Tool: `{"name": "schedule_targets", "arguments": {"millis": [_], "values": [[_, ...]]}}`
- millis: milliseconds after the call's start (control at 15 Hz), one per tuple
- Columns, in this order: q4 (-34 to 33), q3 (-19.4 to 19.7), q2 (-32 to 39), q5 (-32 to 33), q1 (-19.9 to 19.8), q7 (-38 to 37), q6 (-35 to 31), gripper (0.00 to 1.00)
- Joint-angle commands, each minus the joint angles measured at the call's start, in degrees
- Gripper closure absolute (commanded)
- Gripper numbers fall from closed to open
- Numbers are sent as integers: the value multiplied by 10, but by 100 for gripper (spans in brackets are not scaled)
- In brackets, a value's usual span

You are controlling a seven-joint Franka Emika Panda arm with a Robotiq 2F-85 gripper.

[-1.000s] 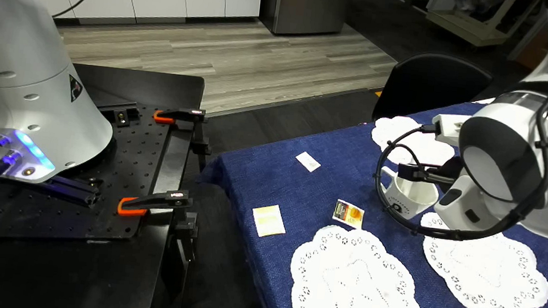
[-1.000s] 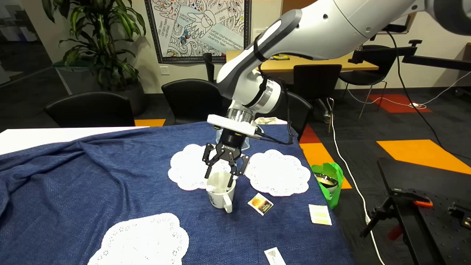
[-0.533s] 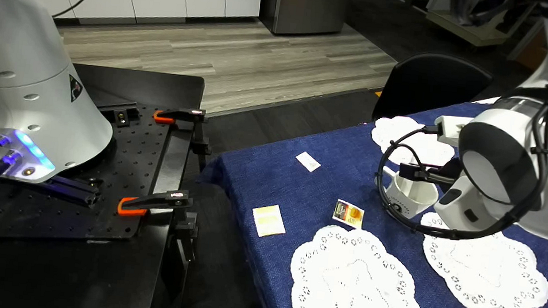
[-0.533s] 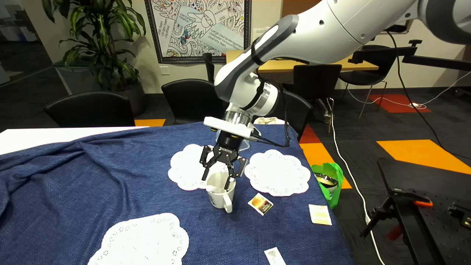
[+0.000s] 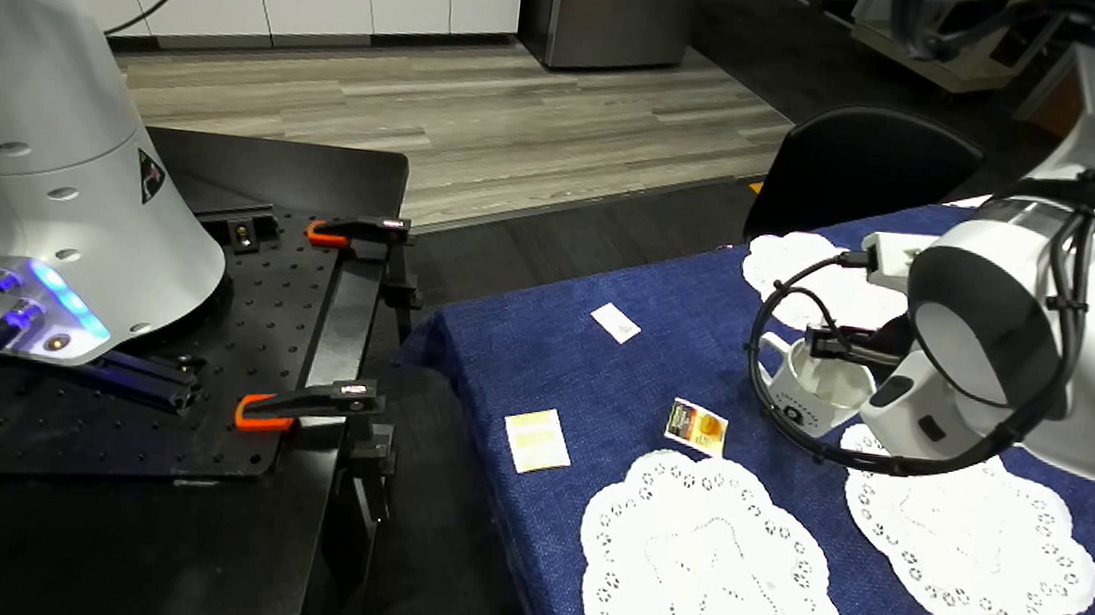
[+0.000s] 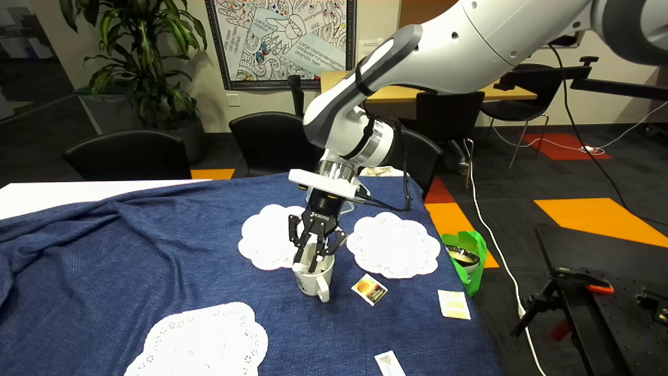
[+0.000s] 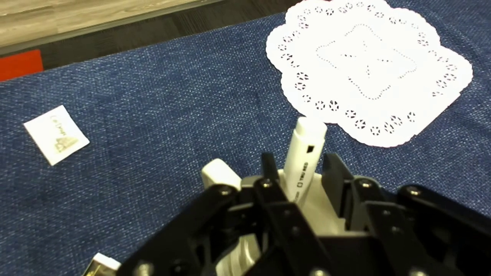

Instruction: Remove the black marker from the white mug and put it on the table

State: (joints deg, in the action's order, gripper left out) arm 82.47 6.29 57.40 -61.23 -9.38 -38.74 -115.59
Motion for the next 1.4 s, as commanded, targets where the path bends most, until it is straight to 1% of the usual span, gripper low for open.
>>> {"name": "schedule_targets", "arguments": {"millis": [0,67,133,200,600,800,933,1133,1333], "values": [[-8,-7,1,2,-3,-16,5,94],[-5,-6,-1,2,-2,-15,3,99],[1,-6,-6,1,-2,-12,1,98],[12,-6,-14,0,-1,-8,-2,95],[82,-5,-75,-11,-1,25,-19,95],[134,-3,-126,-12,3,54,-22,95],[171,-1,-164,-9,9,78,-24,95],[227,3,-224,0,26,126,-44,95],[259,4,-265,35,53,171,-76,95]]}}
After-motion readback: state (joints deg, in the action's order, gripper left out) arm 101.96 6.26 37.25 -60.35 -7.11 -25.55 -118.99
